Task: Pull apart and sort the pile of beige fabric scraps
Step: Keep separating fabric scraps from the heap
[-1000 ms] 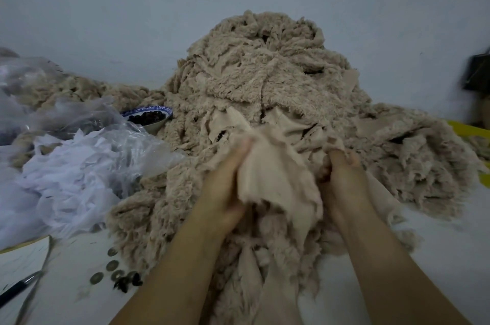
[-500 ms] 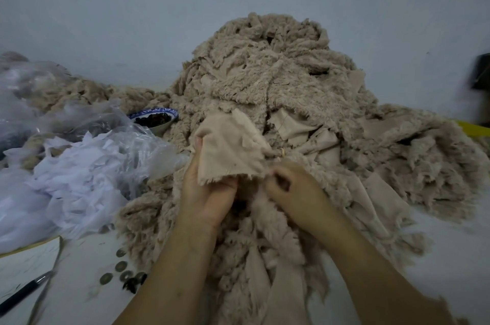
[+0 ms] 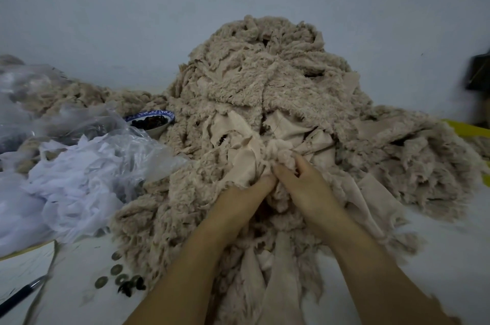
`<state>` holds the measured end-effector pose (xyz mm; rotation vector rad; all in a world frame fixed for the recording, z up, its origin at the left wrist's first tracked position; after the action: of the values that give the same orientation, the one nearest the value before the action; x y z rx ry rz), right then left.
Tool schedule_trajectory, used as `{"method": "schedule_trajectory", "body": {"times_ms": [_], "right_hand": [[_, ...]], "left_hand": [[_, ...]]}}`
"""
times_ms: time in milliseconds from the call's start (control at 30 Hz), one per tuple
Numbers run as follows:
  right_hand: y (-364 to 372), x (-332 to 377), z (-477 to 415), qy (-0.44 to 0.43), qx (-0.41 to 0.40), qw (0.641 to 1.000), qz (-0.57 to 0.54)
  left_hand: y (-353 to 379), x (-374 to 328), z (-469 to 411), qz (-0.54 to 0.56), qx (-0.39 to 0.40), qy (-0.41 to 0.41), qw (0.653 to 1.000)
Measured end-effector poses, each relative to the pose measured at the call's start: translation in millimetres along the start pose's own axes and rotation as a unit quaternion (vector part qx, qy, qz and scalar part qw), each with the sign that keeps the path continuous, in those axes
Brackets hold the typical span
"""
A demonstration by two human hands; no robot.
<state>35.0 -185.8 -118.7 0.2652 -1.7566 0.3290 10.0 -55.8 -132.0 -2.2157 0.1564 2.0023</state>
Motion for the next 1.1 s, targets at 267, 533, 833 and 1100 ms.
{"method": "schedule_trajectory", "body": {"times_ms": [267, 533, 833, 1100], "right_hand": [[-45.2, 4.0, 0.1, -0.071, -0.058, 0.896, -0.434], [8.6, -2.8, -0.3, -0.014, 0.031, 0.995, -0.094], [7.3, -17.8, 0.5, 0.029, 0.015, 0.983, -0.180], [-37.6, -19.3, 10.3, 0.050, -0.184, 0.978, -0.085]], "left_hand": [[-25.5, -11.9, -9.5, 0.237, -0.030, 0.082, 0.968], [19.0, -0.8, -6.2, 0.002, 0.065, 0.025, 0.998], [-9.6, -4.2, -11.1, 0.357, -0.030, 0.062, 0.932], [-23.8, -4.3, -13.4, 0.412, -0.029, 0.083, 0.907]]}}
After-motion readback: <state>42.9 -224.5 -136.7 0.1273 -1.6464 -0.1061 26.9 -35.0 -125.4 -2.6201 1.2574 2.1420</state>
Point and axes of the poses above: each hand's wrist, its own z-axis away from the middle knuckle, its own y-axis out of the palm, x = y × z, the point moved 8 cm from there along -z, towards the middle knuckle, and after that the axes turned 13 degrees about x, right-handed, at the moved point
